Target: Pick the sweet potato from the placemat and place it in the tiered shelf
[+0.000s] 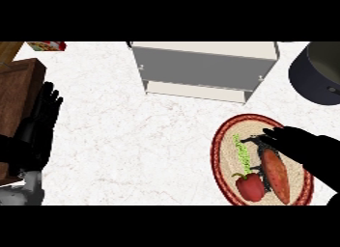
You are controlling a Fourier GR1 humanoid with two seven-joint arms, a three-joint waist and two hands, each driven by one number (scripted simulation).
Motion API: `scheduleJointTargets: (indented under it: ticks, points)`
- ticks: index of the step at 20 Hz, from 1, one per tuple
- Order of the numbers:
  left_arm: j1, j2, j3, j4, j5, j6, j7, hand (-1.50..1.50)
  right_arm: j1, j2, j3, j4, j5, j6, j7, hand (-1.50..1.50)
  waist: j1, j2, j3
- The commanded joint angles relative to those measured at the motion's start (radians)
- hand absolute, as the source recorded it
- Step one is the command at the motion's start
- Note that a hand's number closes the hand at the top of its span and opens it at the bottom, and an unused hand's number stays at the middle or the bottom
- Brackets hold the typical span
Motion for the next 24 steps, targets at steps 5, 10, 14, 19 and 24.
scheduleJointTargets:
  ticks: [5,10,14,19,24]
  points:
    - [0.038,-0.037,0.029,-0.059,-0.033,-0.038,0.028,0.0,0.036,0.123,0.016,0.075,0.165,-0.037,-0.053,-1.5,0.0,0.0,0.0]
    - [0.01,-0.079,0.041,-0.025,-0.071,-0.045,0.024,0.0,0.085,0.128,-0.016,0.147,0.246,-0.082,-0.186,-1.5,-0.003,0.0,0.0]
    - [0.014,-0.064,0.061,-0.039,-0.078,-0.07,0.042,0.0,0.009,0.137,-0.031,0.346,0.301,-0.15,-0.3,-1.5,0.002,0.001,0.0]
    - [-0.025,-0.106,0.075,0.041,-0.104,-0.087,0.016,0.0,0.049,0.2,-0.03,0.332,0.348,-0.168,-0.312,-1.5,-0.003,0.001,0.0]
    - [0.003,-0.132,0.085,-0.009,-0.127,-0.085,0.021,0.0,0.017,0.269,-0.03,0.419,0.399,-0.218,-0.371,-1.5,0.001,0.001,0.0]
